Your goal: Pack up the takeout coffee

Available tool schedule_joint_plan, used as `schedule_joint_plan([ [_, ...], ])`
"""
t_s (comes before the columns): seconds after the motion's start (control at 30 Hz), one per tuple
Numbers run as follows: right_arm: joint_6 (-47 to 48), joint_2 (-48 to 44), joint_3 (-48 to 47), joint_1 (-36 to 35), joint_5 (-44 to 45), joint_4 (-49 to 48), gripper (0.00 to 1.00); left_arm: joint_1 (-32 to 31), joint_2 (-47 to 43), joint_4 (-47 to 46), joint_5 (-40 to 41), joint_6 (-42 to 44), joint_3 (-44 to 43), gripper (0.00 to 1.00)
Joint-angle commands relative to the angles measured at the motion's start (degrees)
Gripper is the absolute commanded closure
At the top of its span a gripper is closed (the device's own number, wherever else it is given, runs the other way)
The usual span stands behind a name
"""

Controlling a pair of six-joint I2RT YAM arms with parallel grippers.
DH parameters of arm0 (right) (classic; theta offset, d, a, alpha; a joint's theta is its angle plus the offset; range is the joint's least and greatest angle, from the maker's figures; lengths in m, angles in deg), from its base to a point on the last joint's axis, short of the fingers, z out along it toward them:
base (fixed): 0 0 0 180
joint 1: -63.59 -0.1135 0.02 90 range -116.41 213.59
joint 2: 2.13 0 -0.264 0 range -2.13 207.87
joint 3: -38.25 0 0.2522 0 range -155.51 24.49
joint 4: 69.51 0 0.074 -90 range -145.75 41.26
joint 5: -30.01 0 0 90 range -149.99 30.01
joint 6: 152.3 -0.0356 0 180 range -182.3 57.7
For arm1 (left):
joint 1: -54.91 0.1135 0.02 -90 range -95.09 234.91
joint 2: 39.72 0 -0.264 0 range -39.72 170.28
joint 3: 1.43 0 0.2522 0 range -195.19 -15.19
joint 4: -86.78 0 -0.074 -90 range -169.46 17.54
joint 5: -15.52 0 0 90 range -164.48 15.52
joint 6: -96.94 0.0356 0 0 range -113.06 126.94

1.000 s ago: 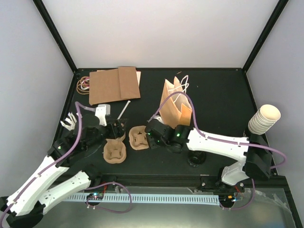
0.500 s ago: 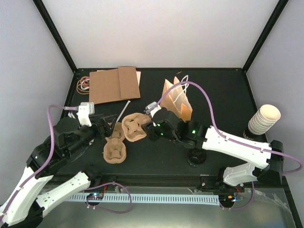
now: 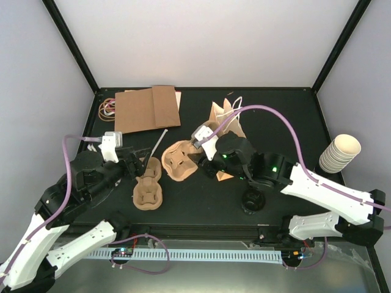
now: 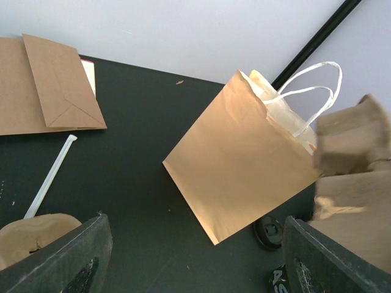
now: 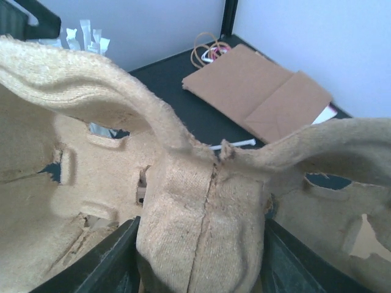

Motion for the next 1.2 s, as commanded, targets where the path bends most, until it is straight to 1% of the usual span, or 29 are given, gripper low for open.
schedule_joint_plan([
  [0.0,5.9,-1.5,-4.3,-0.1,2.7,4.3,0.45,0.3,0.5,-0.8,-0.8,1.0,0.3,0.21],
  [0.1,6.7,-0.7,-7.1,0.0,3.1,7.0,0.42,0.3,0.6,-0.9,-1.1,1.0,0.3,0.21],
  [0.23,7.9,-0.3,-8.8,0.2,3.6,7.8,0.41,0.3,1.0,-1.0,-1.8,1.1,0.2,0.21],
  [0.37,8.4,-1.0,-9.7,0.4,4.3,7.7,0.43,0.3,1.4,-2.2,-3.4,1.0,0.7,0.21],
  [0.43,8.1,-1.5,-10.4,0.8,3.9,8.3,0.44,0.3,2.3,-3.6,-5.5,0.9,1.1,0.21],
  [0.5,7.4,-1.7,-11.0,1.7,2.3,9.2,0.47,0.3,3.7,-5.1,-7.9,1.1,1.4,0.21],
  [0.53,6.6,-1.5,-11.4,2.3,0.9,10.3,0.46,0.3,4.5,-5.4,-8.6,1.1,1.4,0.21],
  [0.6,4.3,-0.6,-12.1,2.5,-1.7,13.5,0.37,0.3,5.7,-5.8,-9.1,1.5,1.5,0.21],
  [0.63,2.4,0.0,-12.3,2.6,-3.3,15.5,0.34,0.3,6.1,-5.9,-9.5,1.9,1.7,0.21],
  [0.73,-0.8,1.7,-9.6,2.6,-8.3,19.1,0.26,0.3,7.4,-5.5,-10.6,2.7,2.2,0.21],
  [0.8,-1.2,2.8,-5.7,2.6,-11.6,19.3,0.24,0.3,7.9,-5.4,-10.9,3.1,2.9,0.21],
  [0.87,-0.9,3.4,-1.4,2.6,-13.1,18.4,0.22,0.3,7.9,-5.5,-10.8,3.1,3.6,0.2],
  [0.97,1.1,5.5,2.0,2.6,-14.1,17.5,0.17,0.4,7.4,-5.1,-9.2,2.9,4.3,0.2],
  [1.07,2.4,10.2,2.1,2.6,-12.6,17.6,0.16,0.5,7.3,-3.2,-6.5,2.3,4.0,0.19],
  [1.1,3.0,11.9,1.7,2.7,-12.4,17.8,0.16,0.7,7.2,-2.5,-5.4,2.0,3.9,0.16],
  [1.17,3.8,15.1,0.9,3.0,-12.8,18.0,0.16,1.0,6.8,-1.6,-4.1,1.6,4.0,0.14],
])
